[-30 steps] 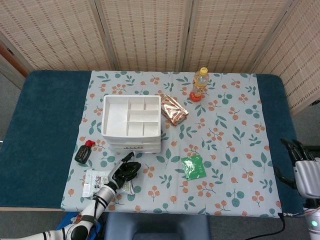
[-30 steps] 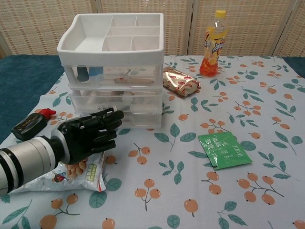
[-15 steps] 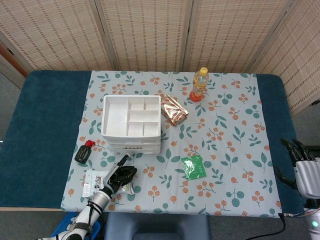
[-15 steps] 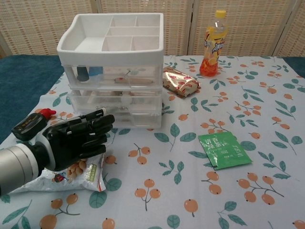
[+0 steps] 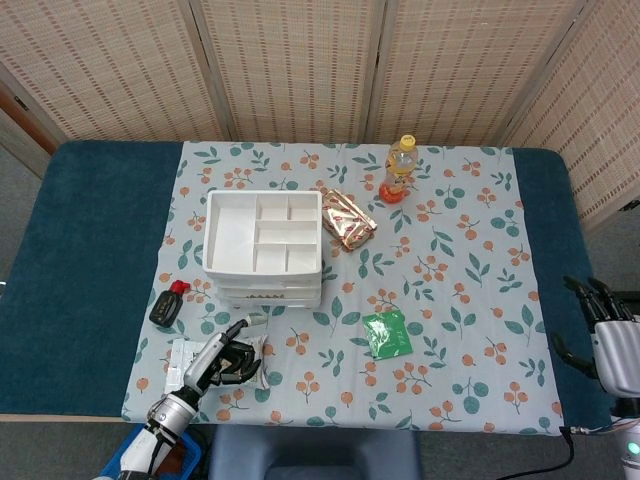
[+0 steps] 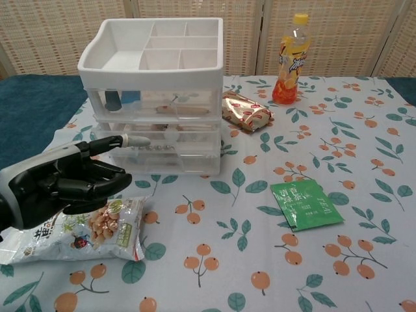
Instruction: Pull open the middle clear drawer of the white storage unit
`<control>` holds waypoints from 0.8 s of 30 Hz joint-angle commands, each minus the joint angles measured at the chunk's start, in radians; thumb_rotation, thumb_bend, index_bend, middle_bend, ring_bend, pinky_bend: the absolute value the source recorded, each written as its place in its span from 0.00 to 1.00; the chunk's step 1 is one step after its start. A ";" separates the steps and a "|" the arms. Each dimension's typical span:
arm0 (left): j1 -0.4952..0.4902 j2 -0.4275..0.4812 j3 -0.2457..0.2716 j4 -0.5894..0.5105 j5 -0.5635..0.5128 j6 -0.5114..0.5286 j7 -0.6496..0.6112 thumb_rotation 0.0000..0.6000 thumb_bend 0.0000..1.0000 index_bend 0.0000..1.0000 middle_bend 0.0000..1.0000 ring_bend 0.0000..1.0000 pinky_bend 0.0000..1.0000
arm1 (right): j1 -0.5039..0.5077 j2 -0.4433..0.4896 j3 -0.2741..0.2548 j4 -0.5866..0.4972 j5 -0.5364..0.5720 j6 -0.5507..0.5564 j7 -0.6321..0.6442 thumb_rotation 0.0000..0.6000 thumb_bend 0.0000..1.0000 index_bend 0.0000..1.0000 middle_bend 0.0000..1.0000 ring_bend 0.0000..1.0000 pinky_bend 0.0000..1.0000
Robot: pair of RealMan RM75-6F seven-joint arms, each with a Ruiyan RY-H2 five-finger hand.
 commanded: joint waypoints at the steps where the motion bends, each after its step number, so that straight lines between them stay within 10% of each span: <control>1: -0.012 0.058 0.020 -0.008 0.048 0.042 0.134 1.00 0.38 0.19 0.79 0.94 1.00 | 0.001 0.000 0.002 0.002 -0.003 0.003 0.002 1.00 0.34 0.08 0.21 0.14 0.21; 13: -0.068 0.081 -0.007 0.019 0.004 0.079 0.570 1.00 0.38 0.14 0.81 0.94 1.00 | -0.001 0.010 0.015 -0.001 -0.005 0.025 0.004 1.00 0.34 0.08 0.21 0.14 0.21; 24: -0.122 0.037 -0.034 0.057 -0.100 0.044 0.651 1.00 0.38 0.14 0.82 0.94 1.00 | -0.008 0.004 0.011 0.010 0.002 0.028 0.014 1.00 0.34 0.08 0.21 0.14 0.21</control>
